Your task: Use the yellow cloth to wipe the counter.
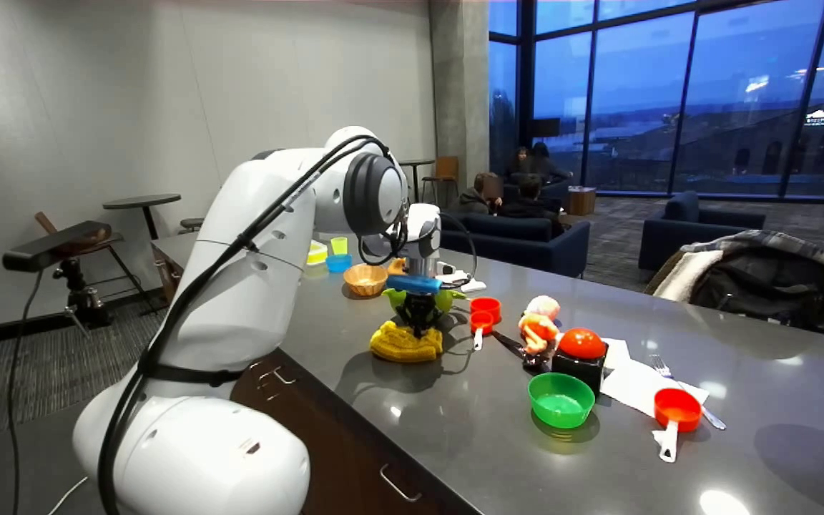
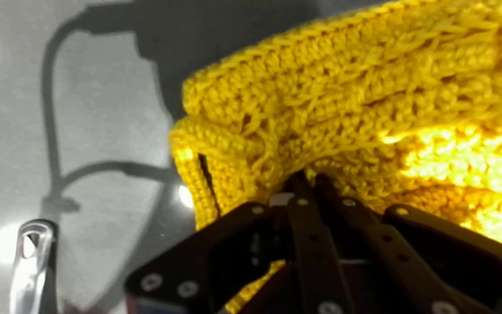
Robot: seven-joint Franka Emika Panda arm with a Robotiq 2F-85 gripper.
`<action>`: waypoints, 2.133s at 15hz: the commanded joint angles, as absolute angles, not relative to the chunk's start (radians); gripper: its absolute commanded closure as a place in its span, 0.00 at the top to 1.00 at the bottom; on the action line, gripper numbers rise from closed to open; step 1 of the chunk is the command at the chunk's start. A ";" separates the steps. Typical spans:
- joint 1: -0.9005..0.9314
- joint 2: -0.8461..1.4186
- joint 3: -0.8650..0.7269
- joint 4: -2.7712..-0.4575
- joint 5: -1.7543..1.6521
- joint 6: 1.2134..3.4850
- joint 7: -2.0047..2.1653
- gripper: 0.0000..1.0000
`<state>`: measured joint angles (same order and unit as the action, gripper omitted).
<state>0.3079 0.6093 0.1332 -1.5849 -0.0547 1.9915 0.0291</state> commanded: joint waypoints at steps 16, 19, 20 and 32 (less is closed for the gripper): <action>0.268 0.518 0.109 -1.709 -0.062 2.003 0.149 0.32; 0.266 0.502 0.108 -1.716 -0.063 2.004 0.154 0.49; 0.265 0.494 0.106 -1.718 -0.065 2.002 0.157 0.55; 0.221 0.303 0.059 -1.784 -0.080 2.001 0.266 1.00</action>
